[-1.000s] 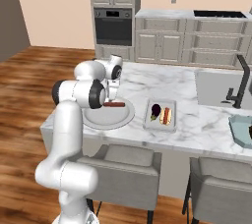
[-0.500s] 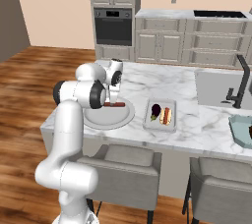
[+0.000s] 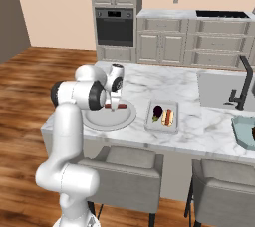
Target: Place one cooked food and one vegetable from the large plate to each tupperware container.
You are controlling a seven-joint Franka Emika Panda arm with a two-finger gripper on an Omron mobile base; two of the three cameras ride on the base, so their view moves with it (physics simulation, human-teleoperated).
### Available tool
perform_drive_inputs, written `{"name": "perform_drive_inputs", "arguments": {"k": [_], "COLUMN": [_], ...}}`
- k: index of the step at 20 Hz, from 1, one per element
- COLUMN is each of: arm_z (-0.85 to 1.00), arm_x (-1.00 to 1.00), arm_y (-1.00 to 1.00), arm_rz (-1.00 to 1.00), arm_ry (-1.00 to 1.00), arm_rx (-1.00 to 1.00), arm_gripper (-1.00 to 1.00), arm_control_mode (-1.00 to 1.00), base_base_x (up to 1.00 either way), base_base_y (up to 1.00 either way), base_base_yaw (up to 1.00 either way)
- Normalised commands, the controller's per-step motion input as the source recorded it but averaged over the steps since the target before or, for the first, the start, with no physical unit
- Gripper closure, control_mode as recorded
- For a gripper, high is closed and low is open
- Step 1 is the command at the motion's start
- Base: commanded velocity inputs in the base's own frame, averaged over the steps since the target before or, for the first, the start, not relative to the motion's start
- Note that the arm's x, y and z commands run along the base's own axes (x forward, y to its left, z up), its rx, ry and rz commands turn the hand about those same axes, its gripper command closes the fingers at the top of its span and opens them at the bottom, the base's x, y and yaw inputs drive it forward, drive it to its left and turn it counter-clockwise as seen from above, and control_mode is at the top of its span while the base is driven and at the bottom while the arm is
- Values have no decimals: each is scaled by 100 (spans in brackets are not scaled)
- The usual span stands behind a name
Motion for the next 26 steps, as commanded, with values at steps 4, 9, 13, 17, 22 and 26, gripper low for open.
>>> {"name": "perform_drive_inputs", "arguments": {"k": [4, 9, 13, 17, 22, 26], "arm_z": [-17, -8, 0, 0, -1, -1], "arm_x": [-1, 0, 14, 18, 10, 0], "arm_y": [0, 0, 0, 0, 0, 0], "arm_rz": [0, 0, 0, 0, 0, 0], "arm_ry": [-2, -1, 0, 0, 0, 0], "arm_rx": [0, 0, 0, 0, 0, 0], "arm_gripper": [-100, -100, -100, -100, -100, -100], "arm_control_mode": [-100, -100, -100, -100, -100, -100], "base_base_x": [0, 0, 0, 0, 0, 0], "base_base_y": [0, 0, 0, 0, 0, 0], "base_base_yaw": [0, 0, 0, 0, 0, 0]}}
